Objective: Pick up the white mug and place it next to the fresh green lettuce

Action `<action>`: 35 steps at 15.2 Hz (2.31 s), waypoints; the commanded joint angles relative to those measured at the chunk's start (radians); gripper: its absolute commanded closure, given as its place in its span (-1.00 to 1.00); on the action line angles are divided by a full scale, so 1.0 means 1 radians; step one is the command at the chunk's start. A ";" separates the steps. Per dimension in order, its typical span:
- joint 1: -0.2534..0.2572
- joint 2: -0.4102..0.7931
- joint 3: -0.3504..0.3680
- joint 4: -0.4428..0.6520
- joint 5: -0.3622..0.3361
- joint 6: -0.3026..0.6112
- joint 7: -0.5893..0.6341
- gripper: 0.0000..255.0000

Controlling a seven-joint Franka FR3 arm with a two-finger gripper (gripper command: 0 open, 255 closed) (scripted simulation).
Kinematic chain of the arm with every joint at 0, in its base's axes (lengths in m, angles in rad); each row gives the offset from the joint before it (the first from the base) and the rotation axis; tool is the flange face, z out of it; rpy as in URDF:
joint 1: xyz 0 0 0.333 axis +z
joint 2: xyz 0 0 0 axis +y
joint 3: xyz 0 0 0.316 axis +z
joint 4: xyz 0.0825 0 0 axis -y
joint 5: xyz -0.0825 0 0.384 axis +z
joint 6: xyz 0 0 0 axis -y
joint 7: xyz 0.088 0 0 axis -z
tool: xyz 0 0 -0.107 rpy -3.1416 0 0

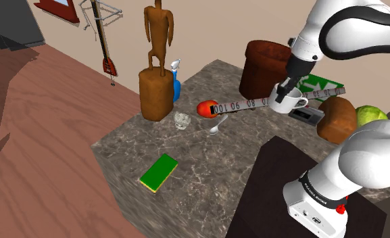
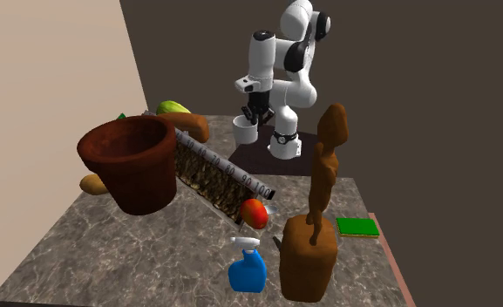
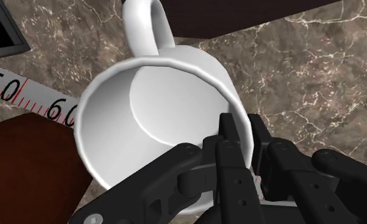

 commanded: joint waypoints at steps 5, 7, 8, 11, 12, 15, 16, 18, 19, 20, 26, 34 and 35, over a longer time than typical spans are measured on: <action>-0.105 -0.161 -0.124 -0.064 -0.114 -0.086 -0.146 1.00; -0.146 -0.203 -0.170 -0.075 -0.158 -0.111 -0.200 1.00; -0.167 -0.222 -0.194 -0.078 -0.181 -0.123 -0.228 1.00; -0.230 -0.263 -0.269 -0.080 -0.252 -0.152 -0.313 1.00; -0.250 -0.272 -0.295 -0.077 -0.276 -0.160 -0.341 1.00; -0.306 -0.288 -0.375 -0.062 -0.349 -0.176 -0.427 1.00; -0.323 -0.289 -0.402 -0.054 -0.373 -0.180 -0.455 1.00; -0.352 -0.285 -0.456 -0.034 -0.419 -0.183 -0.509 1.00; -0.365 -0.281 -0.483 -0.022 -0.442 -0.184 -0.536 1.00; -0.376 -0.275 -0.510 -0.008 -0.464 -0.184 -0.563 1.00; -0.410 -0.216 -0.672 0.096 -0.581 -0.169 -0.711 1.00; -0.367 -0.107 -0.886 0.292 -0.684 -0.136 -0.889 1.00; -0.354 -0.092 -0.914 0.320 -0.693 -0.131 -0.910 1.00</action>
